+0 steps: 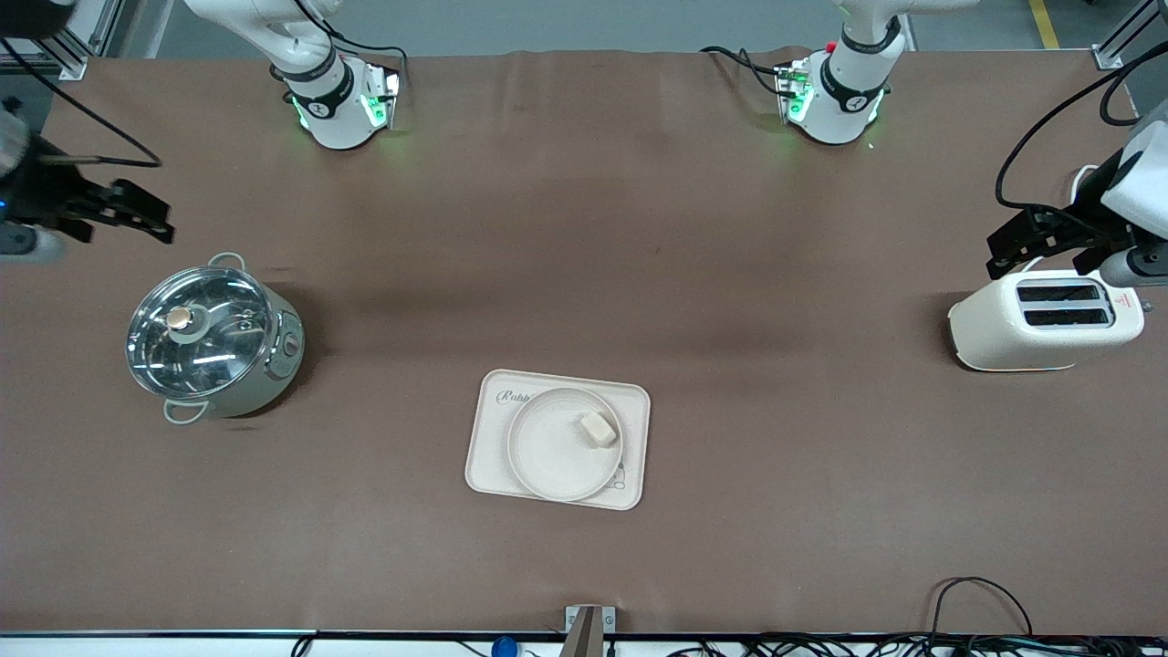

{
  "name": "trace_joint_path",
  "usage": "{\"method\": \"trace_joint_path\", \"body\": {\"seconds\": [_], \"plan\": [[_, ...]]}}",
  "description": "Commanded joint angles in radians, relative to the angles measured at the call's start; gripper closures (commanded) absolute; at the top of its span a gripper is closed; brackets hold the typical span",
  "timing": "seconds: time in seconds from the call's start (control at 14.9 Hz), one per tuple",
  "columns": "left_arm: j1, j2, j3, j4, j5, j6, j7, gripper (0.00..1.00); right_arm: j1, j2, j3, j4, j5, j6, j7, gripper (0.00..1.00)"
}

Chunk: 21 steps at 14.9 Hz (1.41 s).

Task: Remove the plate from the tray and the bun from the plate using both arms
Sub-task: 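Reach the right gripper to the plate while the left gripper approaches the tray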

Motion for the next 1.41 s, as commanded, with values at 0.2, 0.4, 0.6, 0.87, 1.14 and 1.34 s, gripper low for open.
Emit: {"method": "trace_joint_path", "body": {"seconds": [0.2,0.4,0.6,0.87,1.14,1.34], "plan": [[-0.096,0.105,-0.03,0.014,-0.041,0.041,-0.065,0.0,0.081,0.099,-0.004,-0.087,0.144,0.218,0.047,0.0],[-0.188,0.177,-0.03,0.019,-0.007,0.072,-0.293,0.0,0.104,0.217,-0.004,-0.084,0.288,0.358,0.061,0.0],[-0.203,0.258,-0.032,0.017,0.016,0.157,-0.305,0.0,0.181,0.341,-0.004,-0.058,0.316,0.516,0.153,0.0],[-0.203,0.373,-0.03,0.017,0.017,0.303,-0.309,0.0,0.25,0.52,-0.001,0.009,0.319,0.705,0.235,0.0],[-0.203,0.446,-0.03,0.016,0.017,0.371,-0.324,0.0,0.269,0.659,0.007,0.098,0.466,0.753,0.23,0.0],[-0.199,0.455,-0.03,0.011,0.042,0.376,-0.357,0.0,0.298,0.725,0.005,0.151,0.466,0.765,0.23,0.0]]}}
